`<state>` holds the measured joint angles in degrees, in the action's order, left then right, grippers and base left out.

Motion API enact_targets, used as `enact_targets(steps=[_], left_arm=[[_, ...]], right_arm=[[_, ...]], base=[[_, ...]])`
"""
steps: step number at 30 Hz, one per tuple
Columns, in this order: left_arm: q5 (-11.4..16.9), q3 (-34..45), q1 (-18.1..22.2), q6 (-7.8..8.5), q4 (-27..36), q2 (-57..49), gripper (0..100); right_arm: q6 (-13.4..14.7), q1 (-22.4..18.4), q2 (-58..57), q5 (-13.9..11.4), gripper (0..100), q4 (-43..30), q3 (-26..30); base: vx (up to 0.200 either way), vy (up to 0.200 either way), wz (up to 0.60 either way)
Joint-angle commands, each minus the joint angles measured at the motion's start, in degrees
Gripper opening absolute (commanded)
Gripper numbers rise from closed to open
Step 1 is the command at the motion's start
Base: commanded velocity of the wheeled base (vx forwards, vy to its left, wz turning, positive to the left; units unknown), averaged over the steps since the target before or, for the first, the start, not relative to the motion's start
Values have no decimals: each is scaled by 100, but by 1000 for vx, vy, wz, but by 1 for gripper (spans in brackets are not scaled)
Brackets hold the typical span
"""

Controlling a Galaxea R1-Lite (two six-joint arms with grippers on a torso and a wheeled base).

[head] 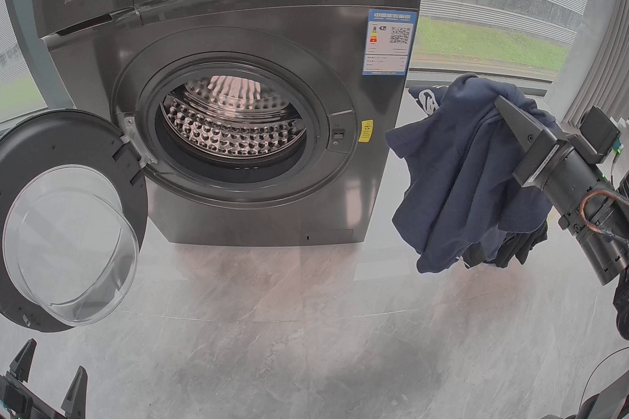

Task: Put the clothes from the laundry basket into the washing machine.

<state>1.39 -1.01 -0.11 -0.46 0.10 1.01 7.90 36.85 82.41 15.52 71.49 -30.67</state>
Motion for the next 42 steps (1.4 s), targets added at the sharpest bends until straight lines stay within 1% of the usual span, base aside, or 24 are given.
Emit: enact_targets(steps=[1,20,29,41,42], left_arm=[[2,92,2,-6,-1,-101,100],[2,92,2,-6,-10,-101,100],[2,92,2,-6,-10,-101,100],[-16,92,2,-6,-10,-101,100],[-16,92,2,-6,-10,-101,100]], right_arm=[[1,15,30,4,0,6,35],[10,6,214,13,0,15,167],[10,6,214,4,0,15,193],[10,6,214,13,0,15,211],[10,6,214,13,0,15,211]], base=[[0,0,0],[0,0,0],[0,200,0],[0,0,0],[-200,0,0]])
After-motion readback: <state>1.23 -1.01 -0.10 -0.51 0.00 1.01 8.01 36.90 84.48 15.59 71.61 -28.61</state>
